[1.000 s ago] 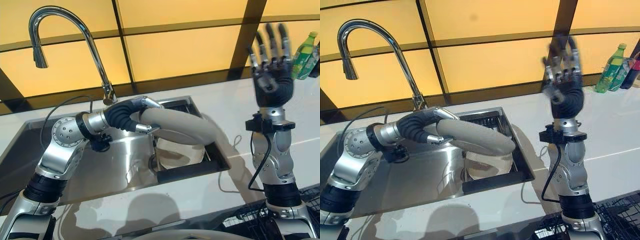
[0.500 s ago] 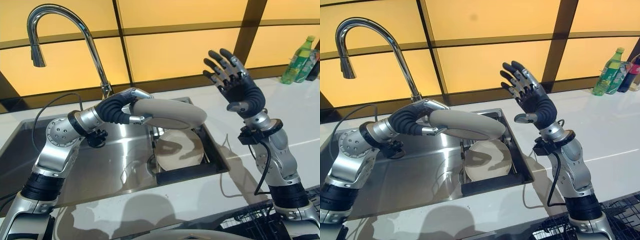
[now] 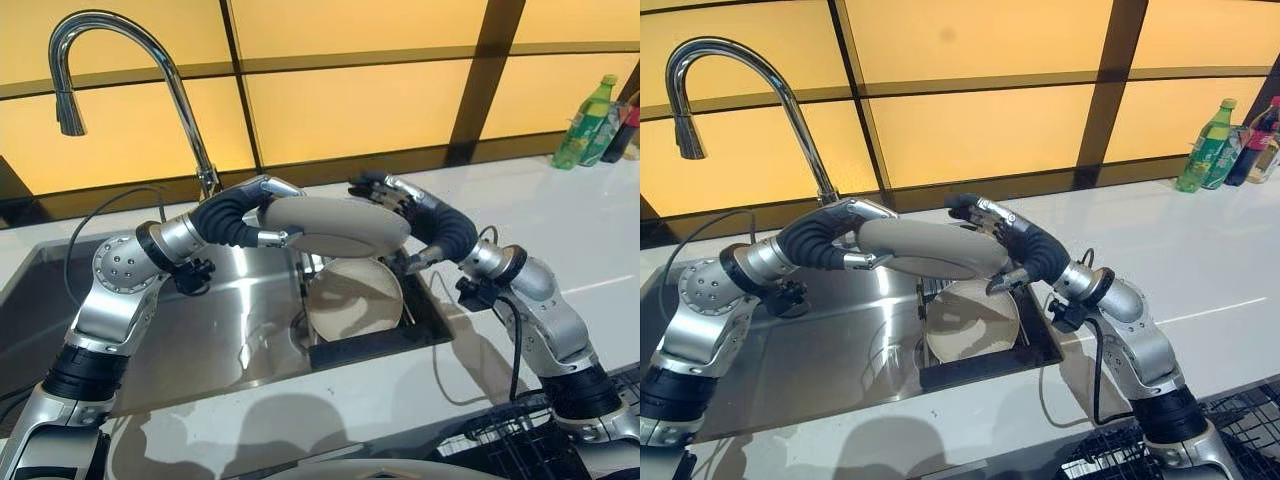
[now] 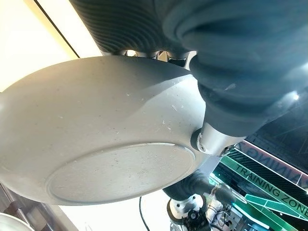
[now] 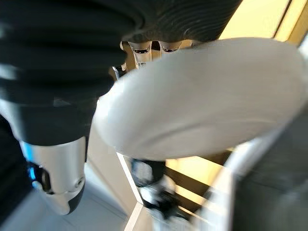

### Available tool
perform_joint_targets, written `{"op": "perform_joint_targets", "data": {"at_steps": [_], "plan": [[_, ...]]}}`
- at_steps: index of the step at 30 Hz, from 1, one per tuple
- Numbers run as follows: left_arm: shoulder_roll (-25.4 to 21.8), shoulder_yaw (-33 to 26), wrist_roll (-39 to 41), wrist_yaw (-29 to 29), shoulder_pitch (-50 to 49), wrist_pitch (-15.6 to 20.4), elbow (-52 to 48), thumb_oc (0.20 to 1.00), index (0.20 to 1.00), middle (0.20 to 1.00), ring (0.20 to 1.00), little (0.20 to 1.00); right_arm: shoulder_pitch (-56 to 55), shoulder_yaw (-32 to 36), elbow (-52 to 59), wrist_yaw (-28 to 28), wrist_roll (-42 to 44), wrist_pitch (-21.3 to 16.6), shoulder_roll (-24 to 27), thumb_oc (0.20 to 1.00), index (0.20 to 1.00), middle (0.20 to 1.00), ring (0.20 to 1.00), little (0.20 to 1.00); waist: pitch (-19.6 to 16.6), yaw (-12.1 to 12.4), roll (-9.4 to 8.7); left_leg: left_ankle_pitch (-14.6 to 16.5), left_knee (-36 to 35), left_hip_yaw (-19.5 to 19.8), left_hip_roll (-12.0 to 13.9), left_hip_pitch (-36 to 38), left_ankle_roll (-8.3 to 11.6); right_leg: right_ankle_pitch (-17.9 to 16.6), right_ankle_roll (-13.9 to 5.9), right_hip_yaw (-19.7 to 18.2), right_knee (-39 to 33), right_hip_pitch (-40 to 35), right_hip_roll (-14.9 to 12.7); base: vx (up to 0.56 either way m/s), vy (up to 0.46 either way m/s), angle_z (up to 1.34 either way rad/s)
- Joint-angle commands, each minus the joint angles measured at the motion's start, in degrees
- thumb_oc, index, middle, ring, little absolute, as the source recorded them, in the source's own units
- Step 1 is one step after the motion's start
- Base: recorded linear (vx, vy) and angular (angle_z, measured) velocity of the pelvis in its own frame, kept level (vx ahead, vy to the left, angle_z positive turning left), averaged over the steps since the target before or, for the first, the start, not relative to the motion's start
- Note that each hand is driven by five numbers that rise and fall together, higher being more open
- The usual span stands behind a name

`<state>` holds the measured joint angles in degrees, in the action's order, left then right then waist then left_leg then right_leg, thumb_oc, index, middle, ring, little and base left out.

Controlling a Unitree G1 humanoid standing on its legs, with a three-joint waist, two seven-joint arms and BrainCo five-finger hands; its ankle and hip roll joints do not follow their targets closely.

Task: Pick up plates and place into dishwasher.

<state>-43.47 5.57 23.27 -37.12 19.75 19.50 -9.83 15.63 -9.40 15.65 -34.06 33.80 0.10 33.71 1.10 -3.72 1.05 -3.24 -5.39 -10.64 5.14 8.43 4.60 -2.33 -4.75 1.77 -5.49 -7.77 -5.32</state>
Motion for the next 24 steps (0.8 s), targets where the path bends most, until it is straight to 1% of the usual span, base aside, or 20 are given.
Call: {"op": "perform_joint_targets", "data": {"at_steps": [1,4,6,9,15,16,17,19,24], "plan": [[-0.07,1.02,2.38,3.34,3.55,1.79,0.30,0.200,0.200,0.200,0.200,0.200,5.51,-2.26,4.18,1.31,-4.32,-1.14,0.84,1.000,1.000,1.000,1.000,1.000,-0.21,-0.12,-1.85,2.83,0.69,0.76,1.17,1.95,-0.49,-1.90,-2.49,3.07,0.75,0.60,-3.01,0.00,0.000,0.00],[0.71,1.72,2.89,4.20,3.45,1.30,-0.06,0.200,0.200,0.200,0.200,0.200,6.65,-4.66,4.79,2.28,-5.57,-0.26,0.80,1.000,1.000,1.000,1.000,1.000,-0.02,-0.04,-1.83,2.74,0.69,0.80,1.17,1.98,-0.51,-1.91,-2.44,2.98,0.74,0.52,-3.04,0.00,0.000,0.00],[1.41,2.51,2.23,4.33,3.51,1.10,0.04,0.200,0.200,0.200,0.200,0.200,8.02,-6.54,4.94,2.35,-7.38,0.37,-0.07,1.000,1.000,1.000,1.000,1.000,0.09,0.13,-1.85,2.67,0.69,0.87,1.13,1.97,-0.51,-1.94,-2.41,2.95,0.72,0.45,-3.09,0.00,0.000,0.00],[1.94,3.44,1.68,4.21,3.66,1.06,0.37,0.200,0.200,0.200,0.200,0.200,9.44,-9.05,5.18,3.10,-9.84,0.45,-0.66,1.000,1.000,1.000,1.000,1.000,0.27,0.48,-1.82,2.68,0.68,1.09,1.04,2.00,-0.54,-1.89,-2.36,3.09,0.68,0.29,-3.14,0.00,0.000,0.00],[2.13,4.05,2.56,4.72,3.48,0.61,0.17,0.200,0.200,0.200,0.200,0.200,11.47,-10.42,4.93,6.63,-8.01,0.29,-1.57,1.000,1.000,1.000,1.000,1.000,0.58,1.16,-1.88,2.69,0.69,1.38,0.94,2.04,-0.56,-1.90,-2.39,3.55,0.68,0.03,-3.30,0.00,0.000,0.00],[2.47,4.13,2.25,4.75,3.35,0.38,-0.10,0.200,0.200,0.200,0.200,0.200,11.40,-10.53,4.88,7.20,-8.29,0.13,-2.11,0.846,0.846,0.846,0.846,0.846,0.61,1.28,-1.90,2.72,0.68,1.47,0.86,2.07,-0.62,-1.91,-2.39,3.65,0.69,-0.01,-3.36,0.00,0.000,0.00],[2.67,4.07,2.21,4.61,3.29,0.22,-0.23,0.200,0.200,0.200,0.200,0.200,11.29,-10.51,4.83,7.45,-8.31,0.00,-2.46,0.548,0.548,0.548,0.548,0.548,0.57,1.38,-1.95,2.68,0.67,1.52,0.79,1.94,-0.66,-1.98,-2.40,3.72,0.68,0.10,-3.41,0.00,0.000,0.00],[2.90,3.94,2.19,4.42,3.21,0.27,-0.18,0.200,0.200,0.200,0.200,0.200,10.93,-10.54,4.97,7.93,-8.46,-0.35,-2.93,0.200,0.200,0.200,0.200,0.200,0.66,1.39,-1.99,2.78,0.66,1.53,0.72,2.03,-0.74,-1.95,-2.45,3.78,0.69,0.06,-3.46,0.00,0.000,0.00],[3.32,3.60,2.20,4.18,2.86,-0.02,-0.33,0.200,0.200,0.200,0.200,0.200,9.84,-10.18,5.12,7.67,-10.01,0.06,-3.07,0.200,0.200,0.200,0.200,0.200,0.54,1.18,-1.92,2.78,0.62,1.34,0.67,2.09,-0.80,-2.04,-2.56,3.58,0.66,0.11,-3.54,0.00,0.000,0.00]]}}
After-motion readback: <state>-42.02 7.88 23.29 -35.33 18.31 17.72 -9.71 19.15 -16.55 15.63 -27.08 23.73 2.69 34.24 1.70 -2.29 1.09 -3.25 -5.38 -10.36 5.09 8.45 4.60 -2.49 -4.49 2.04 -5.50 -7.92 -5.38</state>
